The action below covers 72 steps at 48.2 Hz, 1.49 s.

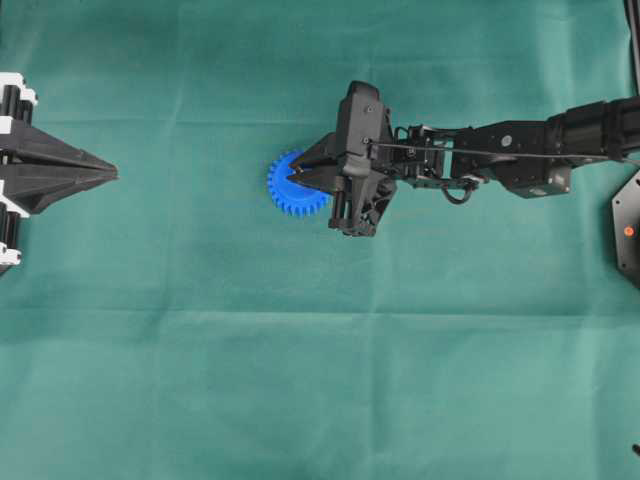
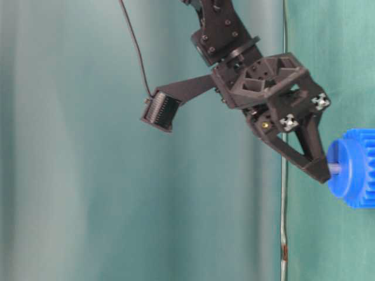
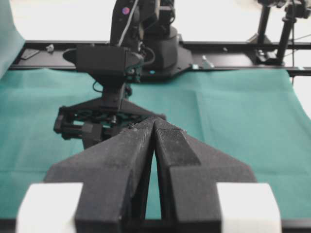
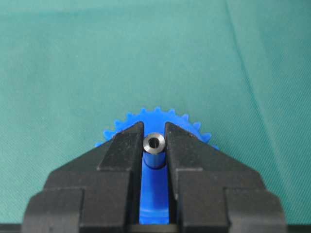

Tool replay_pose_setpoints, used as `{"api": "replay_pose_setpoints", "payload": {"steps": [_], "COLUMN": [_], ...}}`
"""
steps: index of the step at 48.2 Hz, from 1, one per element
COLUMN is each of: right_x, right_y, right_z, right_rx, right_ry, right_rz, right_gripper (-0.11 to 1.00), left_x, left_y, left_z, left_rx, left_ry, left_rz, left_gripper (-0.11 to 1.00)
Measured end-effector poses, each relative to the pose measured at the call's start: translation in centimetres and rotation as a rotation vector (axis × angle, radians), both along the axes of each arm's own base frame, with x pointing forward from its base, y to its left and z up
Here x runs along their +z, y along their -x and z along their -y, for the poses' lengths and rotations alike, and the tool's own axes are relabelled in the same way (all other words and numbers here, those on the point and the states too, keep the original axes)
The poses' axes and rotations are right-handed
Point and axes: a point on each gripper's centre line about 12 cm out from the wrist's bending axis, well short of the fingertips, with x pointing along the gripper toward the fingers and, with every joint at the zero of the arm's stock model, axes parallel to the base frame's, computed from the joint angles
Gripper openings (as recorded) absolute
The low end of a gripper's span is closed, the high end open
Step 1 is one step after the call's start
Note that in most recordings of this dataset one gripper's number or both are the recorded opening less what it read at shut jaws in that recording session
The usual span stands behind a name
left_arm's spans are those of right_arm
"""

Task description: Insert the shaft placed at a random location into the center hole of the medium gear at another random location.

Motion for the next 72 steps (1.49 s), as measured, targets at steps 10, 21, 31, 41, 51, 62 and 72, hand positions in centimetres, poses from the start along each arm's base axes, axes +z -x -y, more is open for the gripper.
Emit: {"api": "replay_pose_setpoints", "payload": {"steps": [10, 21, 31, 41, 51, 62, 72], "right_x": [-0.6, -0.6, -0.6, -0.5, -0.5, -0.4, 2.0], "right_y": [0.0, 0.0, 0.0, 0.0, 0.0, 0.0, 0.1], "right_z": [0.0, 0.0, 0.0, 0.0, 0.0, 0.0, -0.2], "right_rx": [0.000, 0.000, 0.000, 0.000, -0.001, 0.000, 0.004], "right_ry": [-0.002, -0.002, -0.002, -0.001, -0.003, -0.001, 0.002], "right_rz": [-0.014, -0.014, -0.014, -0.011, -0.012, -0.011, 0.024], "right_gripper": [0.13, 0.13, 0.14, 0.44, 0.87, 0.79, 0.79], "left_x": [0.0, 0.0, 0.0, 0.0, 0.0, 0.0, 0.0], "left_y": [0.0, 0.0, 0.0, 0.0, 0.0, 0.0, 0.0], "left_z": [0.0, 0.0, 0.0, 0.0, 0.0, 0.0, 0.0], "left_rx": [0.000, 0.000, 0.000, 0.000, 0.000, 0.000, 0.000], "left_ry": [0.000, -0.001, 0.000, 0.000, 0.000, 0.000, -0.002], "left_rz": [0.000, 0.000, 0.000, 0.000, -0.002, -0.002, -0.002], "left_gripper": [0.00, 0.00, 0.00, 0.00, 0.00, 0.00, 0.00]}}
